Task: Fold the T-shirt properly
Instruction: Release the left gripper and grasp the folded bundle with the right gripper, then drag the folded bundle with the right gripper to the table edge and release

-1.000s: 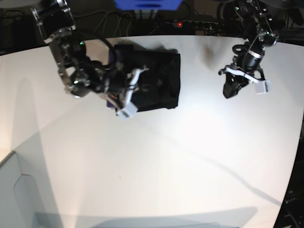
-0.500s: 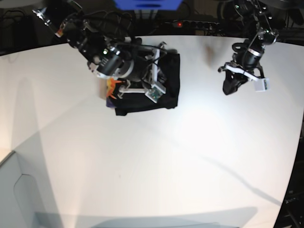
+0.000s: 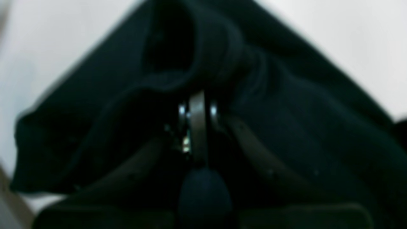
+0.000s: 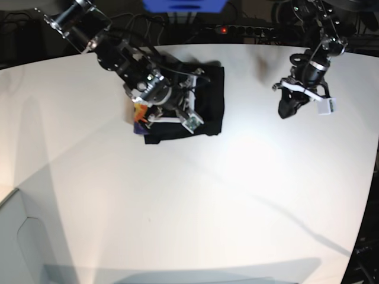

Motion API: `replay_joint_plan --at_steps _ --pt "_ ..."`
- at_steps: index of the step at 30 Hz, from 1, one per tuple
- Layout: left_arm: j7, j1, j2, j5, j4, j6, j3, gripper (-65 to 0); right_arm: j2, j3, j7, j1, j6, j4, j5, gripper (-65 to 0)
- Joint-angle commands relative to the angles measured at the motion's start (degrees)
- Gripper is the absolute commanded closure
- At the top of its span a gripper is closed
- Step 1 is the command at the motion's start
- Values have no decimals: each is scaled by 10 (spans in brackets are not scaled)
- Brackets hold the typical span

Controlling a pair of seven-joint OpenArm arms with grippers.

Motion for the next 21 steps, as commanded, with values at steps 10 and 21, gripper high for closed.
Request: replay_joint_plan --at_steps 10,21 --pt "-13 5 -2 10 8 -5 -2 -32 -13 209 18 -11 -2 -142 -36 0" --pt "-12 6 1 10 8 -5 -1 -32 -5 614 88 -11 -8 -270 -38 0"
